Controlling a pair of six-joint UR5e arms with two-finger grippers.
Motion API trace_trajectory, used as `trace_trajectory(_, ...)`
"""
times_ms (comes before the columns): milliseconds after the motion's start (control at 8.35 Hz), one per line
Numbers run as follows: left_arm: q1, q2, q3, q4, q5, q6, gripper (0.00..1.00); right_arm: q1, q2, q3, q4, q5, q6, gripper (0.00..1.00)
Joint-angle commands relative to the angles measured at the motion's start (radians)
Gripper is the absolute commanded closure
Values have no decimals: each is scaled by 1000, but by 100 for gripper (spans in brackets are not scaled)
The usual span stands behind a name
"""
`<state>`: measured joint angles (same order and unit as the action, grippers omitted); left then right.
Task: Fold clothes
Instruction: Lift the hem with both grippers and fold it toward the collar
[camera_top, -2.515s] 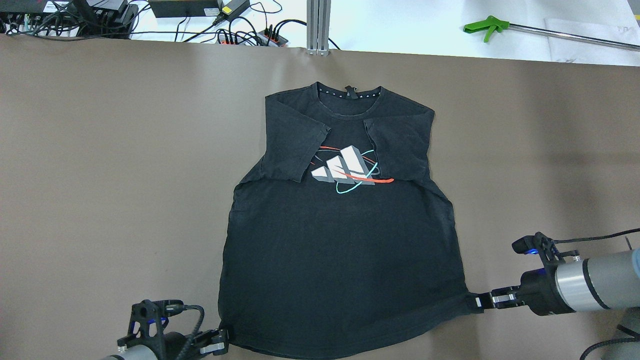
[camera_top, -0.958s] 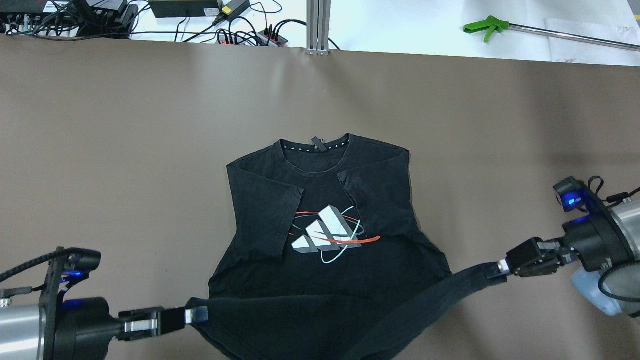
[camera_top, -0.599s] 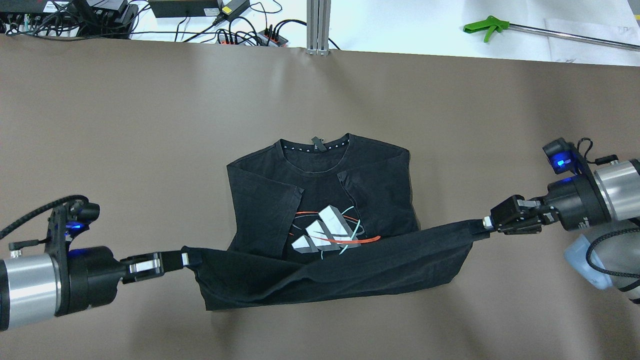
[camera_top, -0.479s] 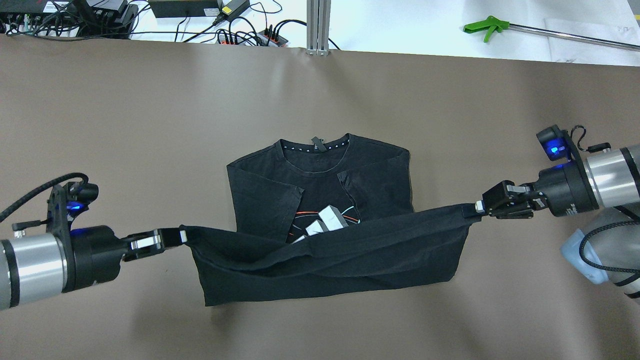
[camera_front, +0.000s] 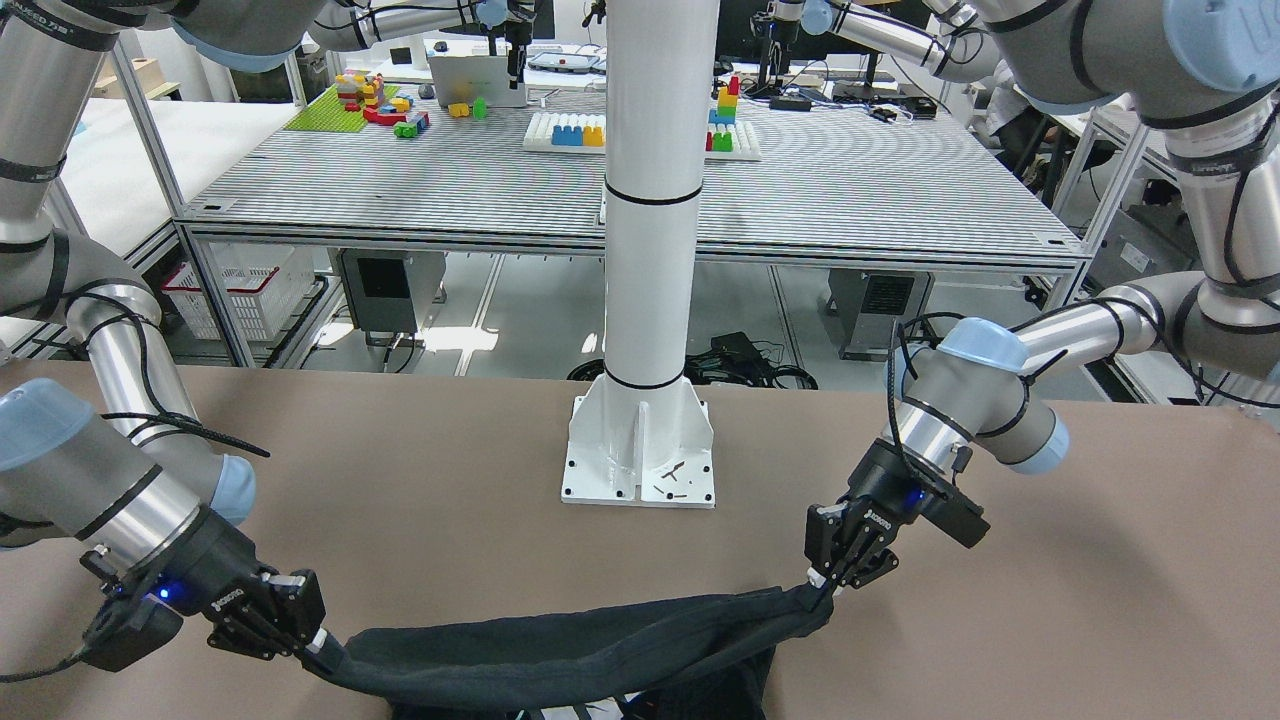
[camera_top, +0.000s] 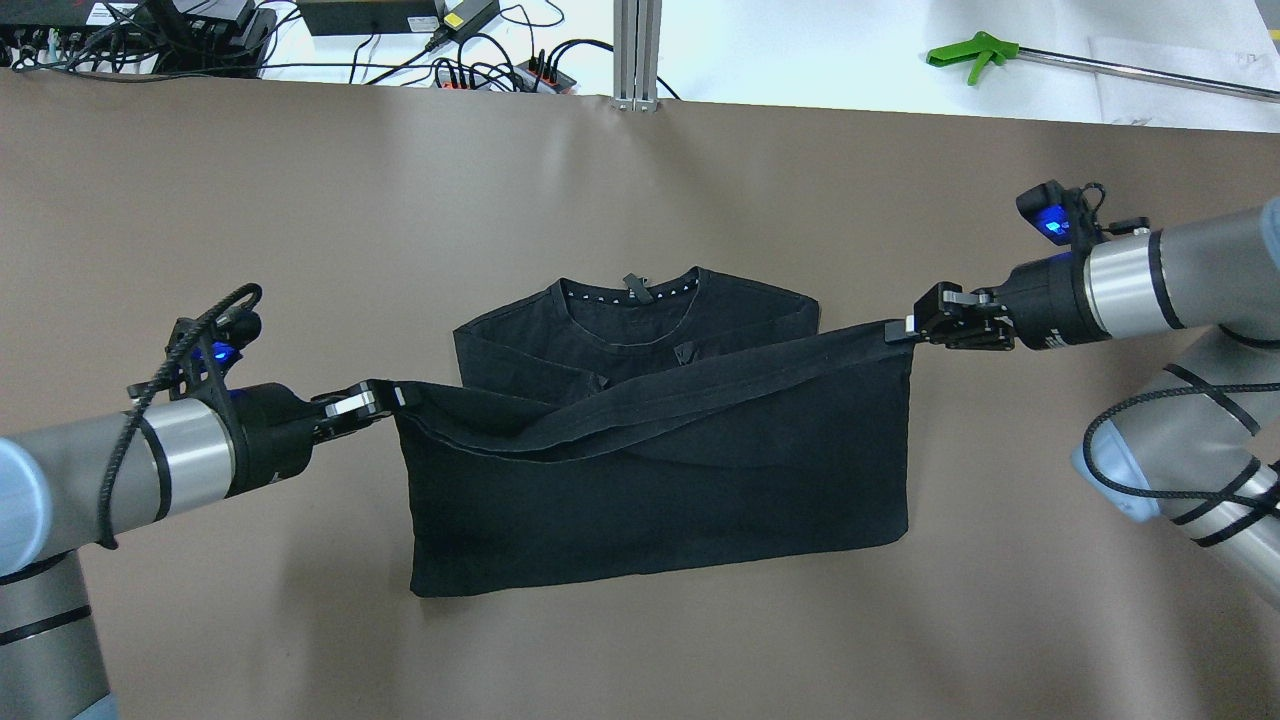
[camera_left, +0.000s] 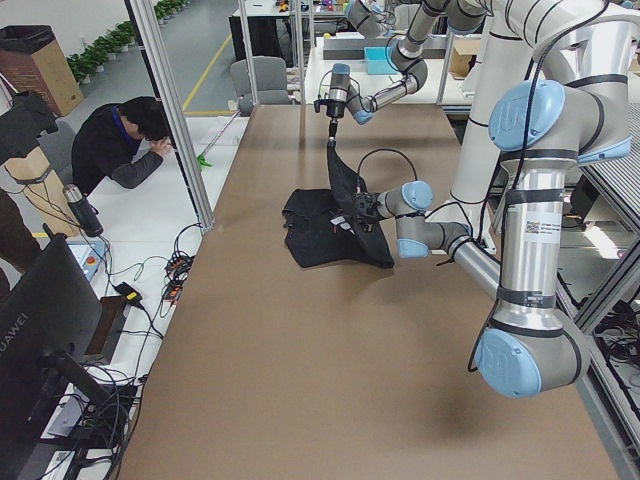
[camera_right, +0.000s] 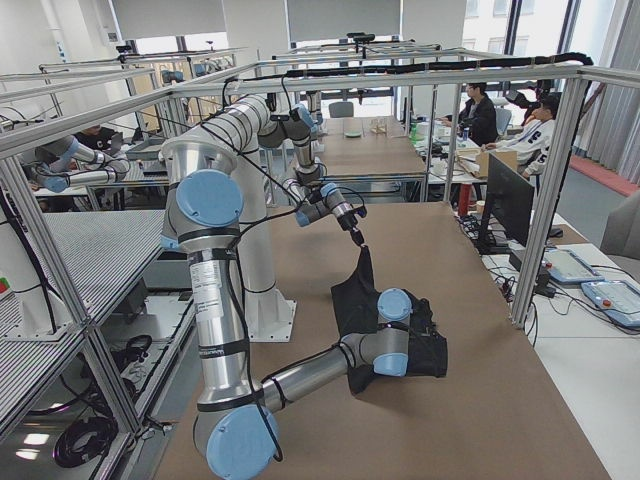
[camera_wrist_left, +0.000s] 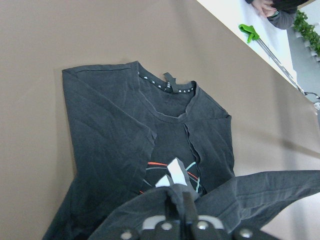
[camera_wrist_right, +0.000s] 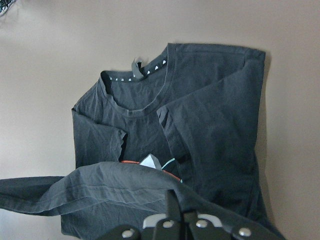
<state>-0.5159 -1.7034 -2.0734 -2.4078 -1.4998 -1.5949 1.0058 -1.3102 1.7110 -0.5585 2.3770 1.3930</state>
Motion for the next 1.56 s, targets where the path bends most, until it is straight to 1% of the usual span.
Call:
trace_trajectory(0, -38, -90, 143, 1, 27, -10, 100, -7, 98, -120, -27, -102, -28, 100)
trace_trajectory(120, -67, -102, 180, 1, 26, -10, 100, -12, 106, -148, -24, -145, -28, 100)
trace_trajectory(359, -143, -160, 241, 4, 15, -13, 100, -30, 123, -172, -27, -229, -26, 100)
trace_trajectory(479, -166, -207, 298, 4, 15, -13, 100, -32, 146, -209, -24, -231, -28, 100)
trace_trajectory(719, -176, -289, 416, 3, 16, -13, 100, -41, 157, -238, -24, -287, -26, 100)
trace_trajectory(958, -203, -292, 467, 2, 16, -10, 100, -41, 163, -287, -24, -323, -28, 100)
trace_trajectory(1198, -240, -291, 522, 2, 12, 4, 100, -41, 164, -307, -24, -360, -28, 100)
trace_trajectory(1437, -250, -304, 527, 2, 4, 6, 100, -41, 186, -309, -29, -371, -23, 100)
